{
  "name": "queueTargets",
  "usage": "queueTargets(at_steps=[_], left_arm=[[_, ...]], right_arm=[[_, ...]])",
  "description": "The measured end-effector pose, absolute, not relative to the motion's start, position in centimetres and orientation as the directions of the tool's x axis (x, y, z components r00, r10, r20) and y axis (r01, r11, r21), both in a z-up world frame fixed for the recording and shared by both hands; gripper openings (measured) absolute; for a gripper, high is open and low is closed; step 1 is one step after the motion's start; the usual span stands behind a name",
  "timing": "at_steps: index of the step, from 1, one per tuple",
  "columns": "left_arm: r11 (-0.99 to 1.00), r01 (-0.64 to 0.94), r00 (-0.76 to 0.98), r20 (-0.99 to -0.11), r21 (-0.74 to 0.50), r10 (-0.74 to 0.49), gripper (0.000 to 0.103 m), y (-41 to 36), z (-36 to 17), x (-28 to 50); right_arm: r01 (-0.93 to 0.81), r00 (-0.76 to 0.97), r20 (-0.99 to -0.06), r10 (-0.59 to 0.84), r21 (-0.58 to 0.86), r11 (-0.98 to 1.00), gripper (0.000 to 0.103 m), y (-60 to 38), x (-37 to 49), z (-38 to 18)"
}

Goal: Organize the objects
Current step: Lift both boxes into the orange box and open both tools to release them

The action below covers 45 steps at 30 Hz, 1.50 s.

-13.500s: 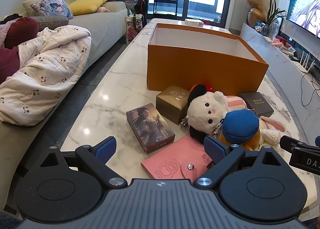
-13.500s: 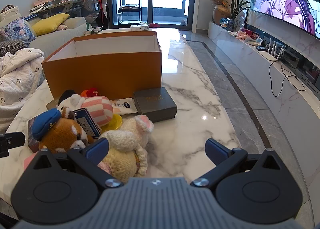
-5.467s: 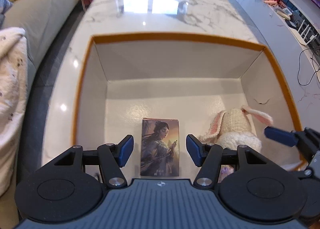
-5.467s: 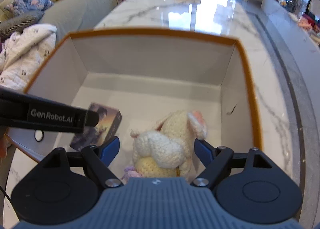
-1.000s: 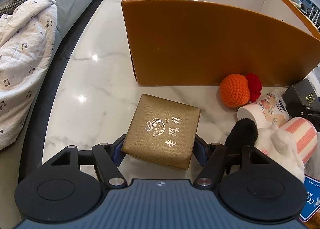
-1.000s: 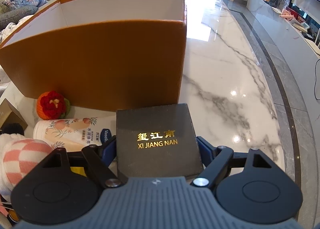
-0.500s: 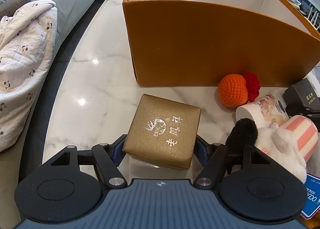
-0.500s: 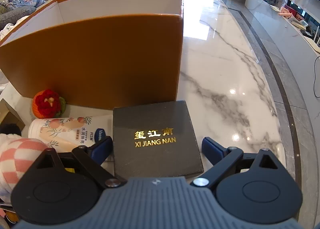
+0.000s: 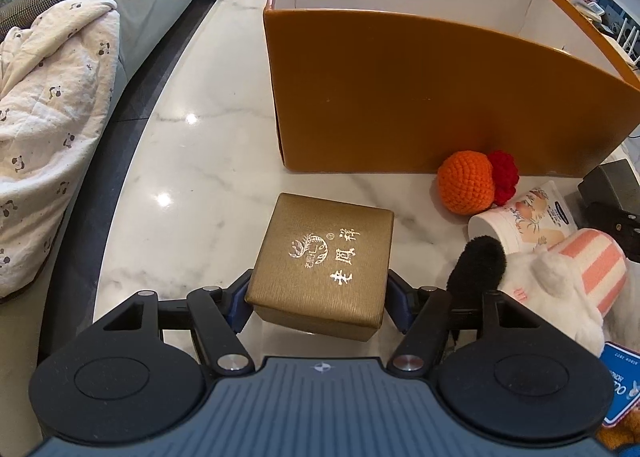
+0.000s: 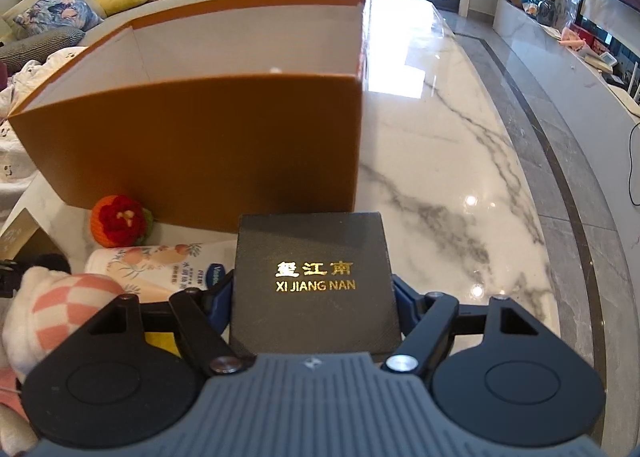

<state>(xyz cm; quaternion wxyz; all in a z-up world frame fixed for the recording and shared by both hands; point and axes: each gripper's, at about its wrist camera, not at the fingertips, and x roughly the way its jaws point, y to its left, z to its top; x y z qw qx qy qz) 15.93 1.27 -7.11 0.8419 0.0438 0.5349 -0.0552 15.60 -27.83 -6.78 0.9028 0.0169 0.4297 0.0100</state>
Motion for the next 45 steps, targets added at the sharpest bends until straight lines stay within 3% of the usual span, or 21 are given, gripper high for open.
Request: queueTargets(at_steps=[20,32,40,45], left_arm=[[0.986,0.167,0.5,-0.86,-0.021,-0.103,0.072,1.8,-2.7,13.1],[0.98,0.19,0.614,-0.773,-0.054,-0.162,0.072,1.1,2.0,12.4],[0.983,0.17,0.706,-0.687,-0.073,-0.173,0.072,-1.0,6.3,18.2],[0.984,0.166,0.709,-0.685,-0.065,-0.165,0.072,-2.7,5.4,23.5]], right_arm=[[-0.035,0.697,-0.714,0.061,0.051,0.998,0.077,-26.8,11.0,-2.4],[-0.049,0.774,-0.626,0.097,0.093,0.994,0.077,-26.2,9.4,1.5],[-0.035,0.845,-0.525,0.104,0.14,0.99,0.077,-25.6,13.6,5.9],[-0.026,0.846,-0.523,0.102,0.151,0.988,0.077,-25.3,18.9,6.0]])
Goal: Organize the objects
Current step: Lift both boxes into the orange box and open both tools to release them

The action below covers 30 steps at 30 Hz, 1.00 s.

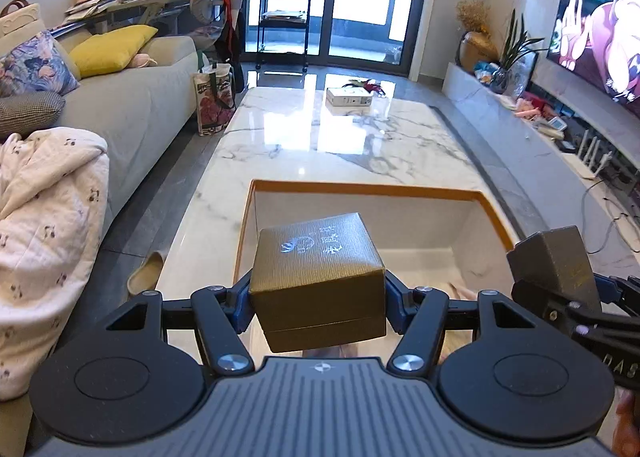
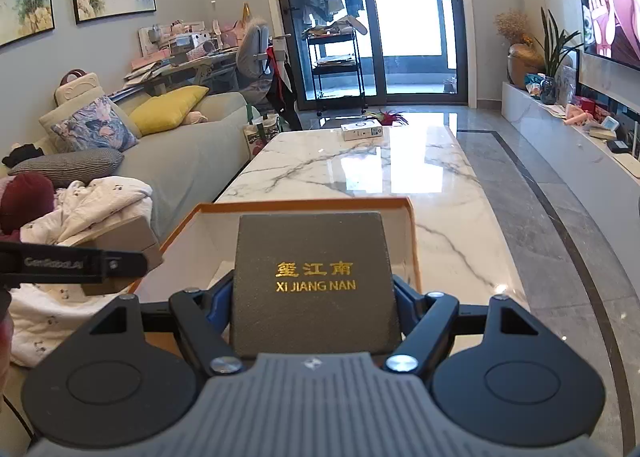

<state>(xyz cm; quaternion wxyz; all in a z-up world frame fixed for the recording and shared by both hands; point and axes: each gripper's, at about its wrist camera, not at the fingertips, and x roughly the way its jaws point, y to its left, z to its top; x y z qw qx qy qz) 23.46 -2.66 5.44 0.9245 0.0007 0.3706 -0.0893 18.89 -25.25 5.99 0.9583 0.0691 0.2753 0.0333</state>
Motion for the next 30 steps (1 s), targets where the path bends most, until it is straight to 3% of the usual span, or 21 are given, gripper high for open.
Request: queueTargets(at_steps=[9,12,16,25,30], left_arm=[[0.993,0.1,0.609,-0.786,-0.056,-0.105,0.071,-2.6,-1.4,29.4],[0.991,0.13,0.617,-0.783,0.004,-0.078,0.071,-3.8,-1.9,29.1],[0.988,0.148,0.626,-0.776,0.03,-0.07,0.072,-5.1,-2.2,29.0],[0.983,0.156,0.663,-0.748,0.096,-0.032,0.071,-6.1,-1.9,29.1],[0.984,0.167,0.633,-0.772,0.065,-0.056,0.071,-6.5,-2.7,29.6]], right_arm=[[-0.002,0.777,-0.62,0.108,0.169,0.986,0.077,-25.3,26.7,1.2],[0.005,0.761,-0.639,0.111,0.177,0.984,0.077,-25.2,27.6,-0.2],[-0.012,0.763,-0.644,0.057,0.075,0.997,0.077,-24.1,27.7,-1.0],[-0.063,0.761,-0.64,0.101,0.082,0.995,0.077,-23.7,28.6,-1.5],[-0.072,0.741,-0.666,0.09,0.054,0.996,0.076,-23.7,28.7,-1.7]])
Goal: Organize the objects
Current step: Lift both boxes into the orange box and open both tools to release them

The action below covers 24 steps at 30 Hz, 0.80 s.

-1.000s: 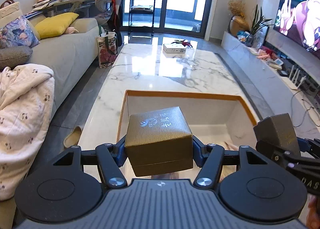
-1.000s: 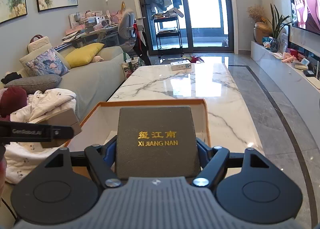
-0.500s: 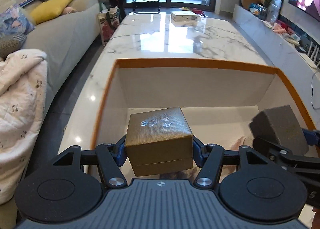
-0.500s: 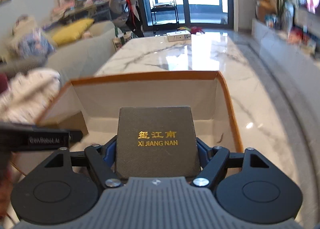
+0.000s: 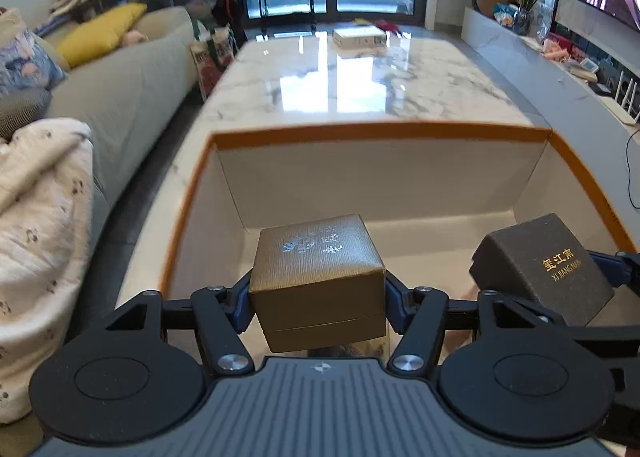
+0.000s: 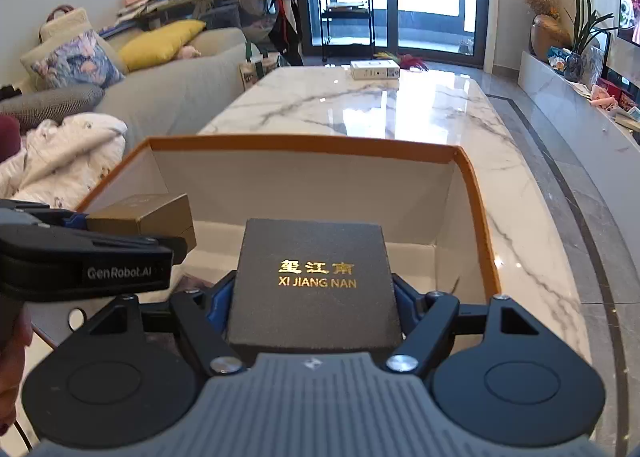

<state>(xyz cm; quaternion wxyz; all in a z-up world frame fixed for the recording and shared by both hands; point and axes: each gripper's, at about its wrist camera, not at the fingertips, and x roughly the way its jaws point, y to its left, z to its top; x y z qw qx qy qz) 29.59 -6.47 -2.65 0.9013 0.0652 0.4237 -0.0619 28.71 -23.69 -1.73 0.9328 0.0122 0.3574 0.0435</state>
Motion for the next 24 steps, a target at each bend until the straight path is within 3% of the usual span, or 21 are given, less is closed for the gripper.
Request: queueTargets(at_steps=[4,14,24], left_arm=[[0.975,0.188,0.631,-0.775,0.119,-0.026,0.071,-7.2,-3.0,29.7],[0.986,0.164,0.482,-0.875,0.036,-0.048,0.071,-6.1,-4.1,30.4],[0.987,0.16,0.443,-0.895,0.018,-0.055,0.07,-5.8,-4.7,30.5]], right_arm=[[-0.109,0.716,-0.696,0.053,-0.038,0.993,0.076,-22.5,28.6,-2.4],[-0.09,0.665,-0.744,0.064,0.005,0.996,0.076,-22.8,28.9,-3.3],[-0.078,0.658,-0.751,0.061,0.012,0.997,0.076,-22.8,28.9,-3.3]])
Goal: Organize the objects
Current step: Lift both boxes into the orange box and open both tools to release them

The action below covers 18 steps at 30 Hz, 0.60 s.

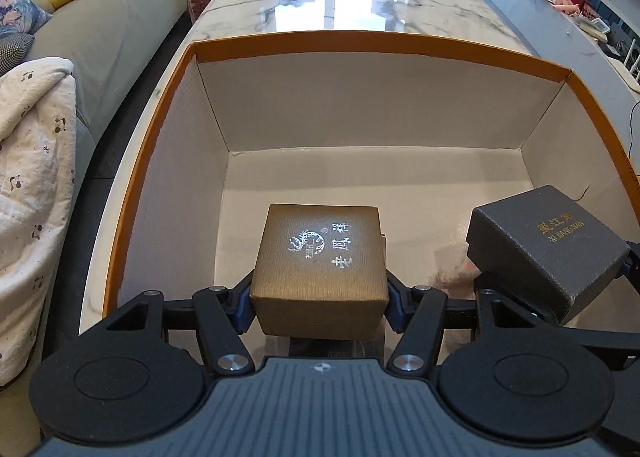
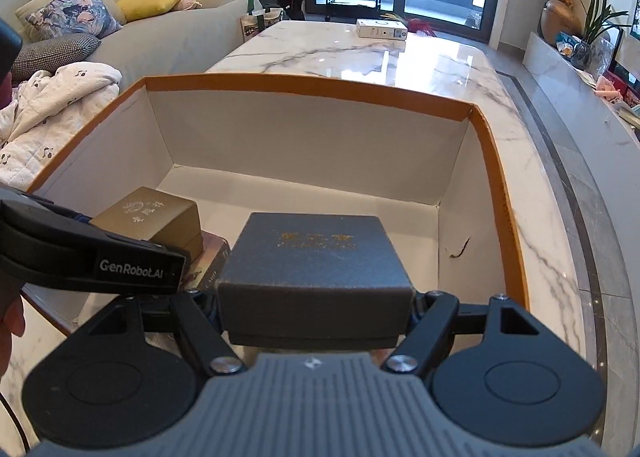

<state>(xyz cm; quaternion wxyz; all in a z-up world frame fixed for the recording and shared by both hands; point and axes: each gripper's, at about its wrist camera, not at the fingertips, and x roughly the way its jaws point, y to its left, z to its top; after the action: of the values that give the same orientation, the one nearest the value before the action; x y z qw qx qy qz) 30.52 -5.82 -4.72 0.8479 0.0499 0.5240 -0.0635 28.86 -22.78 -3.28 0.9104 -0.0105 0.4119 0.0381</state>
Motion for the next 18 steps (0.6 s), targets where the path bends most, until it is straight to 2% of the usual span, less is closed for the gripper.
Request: queueTargets(at_steps=[18], left_arm=[[0.988,0.146,0.491,-0.864,-0.04,-0.108,0.071,-5.0,-2.1,29.7]], right_arm=[[-0.078,0.658,-0.749,0.073,0.028,0.997,0.081,-22.7,28.4,-2.9]])
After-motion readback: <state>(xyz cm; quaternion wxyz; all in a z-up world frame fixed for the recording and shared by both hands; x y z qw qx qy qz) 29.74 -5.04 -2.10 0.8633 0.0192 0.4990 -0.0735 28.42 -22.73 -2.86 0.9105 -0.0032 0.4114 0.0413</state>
